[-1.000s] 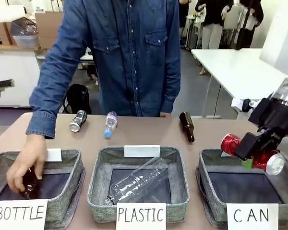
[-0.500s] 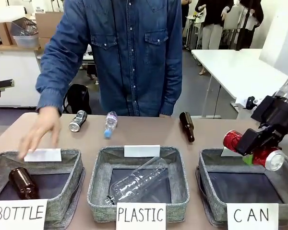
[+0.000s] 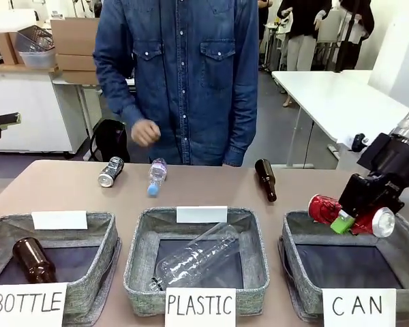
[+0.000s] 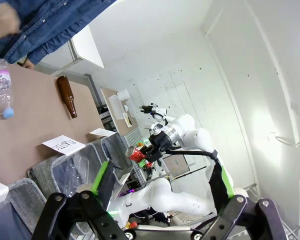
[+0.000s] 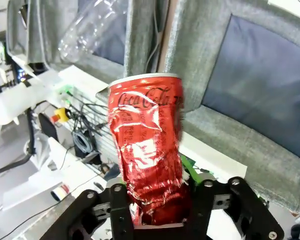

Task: Sort the can waste into the basket.
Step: Pick up the can waste from the table and place it in the right Fabric basket.

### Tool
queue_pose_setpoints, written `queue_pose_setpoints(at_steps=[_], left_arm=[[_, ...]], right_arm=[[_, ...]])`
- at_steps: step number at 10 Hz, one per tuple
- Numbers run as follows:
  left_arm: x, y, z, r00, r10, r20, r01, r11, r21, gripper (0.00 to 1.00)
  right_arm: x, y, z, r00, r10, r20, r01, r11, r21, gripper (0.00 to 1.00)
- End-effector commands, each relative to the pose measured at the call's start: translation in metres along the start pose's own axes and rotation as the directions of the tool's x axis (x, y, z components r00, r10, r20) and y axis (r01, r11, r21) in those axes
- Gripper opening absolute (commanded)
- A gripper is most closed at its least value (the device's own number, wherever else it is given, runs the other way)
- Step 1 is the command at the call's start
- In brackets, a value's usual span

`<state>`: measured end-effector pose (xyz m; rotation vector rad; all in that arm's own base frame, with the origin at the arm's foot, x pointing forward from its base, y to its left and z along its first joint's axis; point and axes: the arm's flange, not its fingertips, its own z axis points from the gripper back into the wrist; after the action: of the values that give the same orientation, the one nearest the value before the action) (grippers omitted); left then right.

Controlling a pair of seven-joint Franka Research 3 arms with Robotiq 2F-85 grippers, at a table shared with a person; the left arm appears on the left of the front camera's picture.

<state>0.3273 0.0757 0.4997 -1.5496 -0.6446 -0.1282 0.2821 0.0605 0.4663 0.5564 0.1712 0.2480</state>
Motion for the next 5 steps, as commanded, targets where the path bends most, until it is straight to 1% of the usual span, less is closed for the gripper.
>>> queue_pose_setpoints(at_steps=[1, 5], left_arm=[[-0.0021, -0.0015, -0.0019, 1.0, -0.019, 0.01, 0.02, 1.0, -0.022, 1.0], [-0.0021, -0.0015, -0.0019, 1.0, -0.019, 0.01, 0.02, 1.0, -0.022, 1.0]], right_arm=[[-0.0054, -0.0108, -0.0086, 0.999, -0.028, 0.018, 0.028, 1.0, -0.014, 1.0], [-0.0065, -0.0158, -0.0106, 0.997, -0.067, 0.043, 0.067, 0.998, -0.009, 1.0]])
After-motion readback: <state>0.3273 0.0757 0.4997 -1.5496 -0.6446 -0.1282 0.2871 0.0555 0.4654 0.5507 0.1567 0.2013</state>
